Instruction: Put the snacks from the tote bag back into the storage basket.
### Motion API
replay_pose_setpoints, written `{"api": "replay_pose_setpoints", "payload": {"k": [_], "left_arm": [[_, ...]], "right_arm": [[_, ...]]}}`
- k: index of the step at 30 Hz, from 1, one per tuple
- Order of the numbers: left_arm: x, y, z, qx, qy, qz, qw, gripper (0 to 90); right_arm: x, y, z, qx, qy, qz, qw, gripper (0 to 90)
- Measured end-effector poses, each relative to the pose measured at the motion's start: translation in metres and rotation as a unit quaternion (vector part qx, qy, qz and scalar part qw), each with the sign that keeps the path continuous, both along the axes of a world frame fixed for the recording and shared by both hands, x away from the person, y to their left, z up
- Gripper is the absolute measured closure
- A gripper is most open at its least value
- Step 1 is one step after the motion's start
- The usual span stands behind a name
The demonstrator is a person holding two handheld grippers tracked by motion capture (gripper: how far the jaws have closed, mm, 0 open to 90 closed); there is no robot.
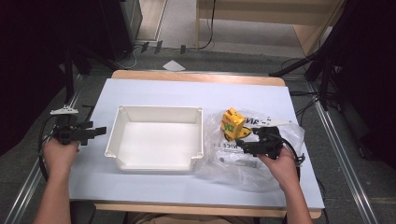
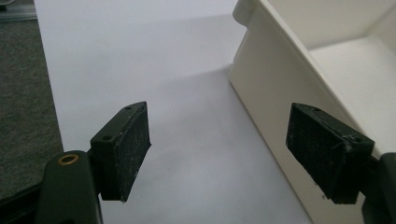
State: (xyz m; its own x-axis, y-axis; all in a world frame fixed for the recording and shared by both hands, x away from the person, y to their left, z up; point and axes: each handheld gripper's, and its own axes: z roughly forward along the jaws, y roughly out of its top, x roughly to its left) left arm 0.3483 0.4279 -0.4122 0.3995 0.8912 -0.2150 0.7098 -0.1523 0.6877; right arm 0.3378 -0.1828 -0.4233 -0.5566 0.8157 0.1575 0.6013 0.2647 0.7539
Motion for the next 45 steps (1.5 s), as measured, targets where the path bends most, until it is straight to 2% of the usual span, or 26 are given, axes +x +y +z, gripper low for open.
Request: {"api": "replay_pose_setpoints", "payload": {"k": [3,8,12,31,35,40,45], "left_arm": [[0.001,0.000,0.000,0.000,0.002,0.000,1.0000,22.9],[0.002,0.000,0.000,-0.003,0.002,0.000,1.0000,22.9],[0.001,0.001,0.001,-0.006,0.001,0.001,1.0000,22.9],[0.002,0.000,0.000,-0.005,0.006,-0.003,1.0000,22.9],[0.002,-0.001,-0.001,-0.002,0.008,-0.004,1.0000,22.9],[0.003,-0.001,-0.002,-0.002,0.010,-0.006,0.9999,22.9],[0.003,-0.001,-0.001,-0.002,0.011,-0.005,0.9999,22.9]], "right_arm": [[-0.001,-0.001,0.001,0.004,-0.002,-0.001,1.0000,15.2],[-0.001,-0.002,0.000,0.002,0.009,0.004,1.0000,13.9],[-0.002,-0.005,0.002,0.011,0.006,0.012,0.9998,13.4],[-0.004,-0.004,0.009,0.002,0.027,0.015,0.9995,13.8],[-0.005,-0.006,0.012,-0.008,0.033,0.013,0.9993,15.7],[-0.003,-0.008,0.019,-0.016,0.055,0.010,0.9983,22.8],[-0.002,-0.012,0.027,-0.019,0.058,0.004,0.9981,25.6]]}}
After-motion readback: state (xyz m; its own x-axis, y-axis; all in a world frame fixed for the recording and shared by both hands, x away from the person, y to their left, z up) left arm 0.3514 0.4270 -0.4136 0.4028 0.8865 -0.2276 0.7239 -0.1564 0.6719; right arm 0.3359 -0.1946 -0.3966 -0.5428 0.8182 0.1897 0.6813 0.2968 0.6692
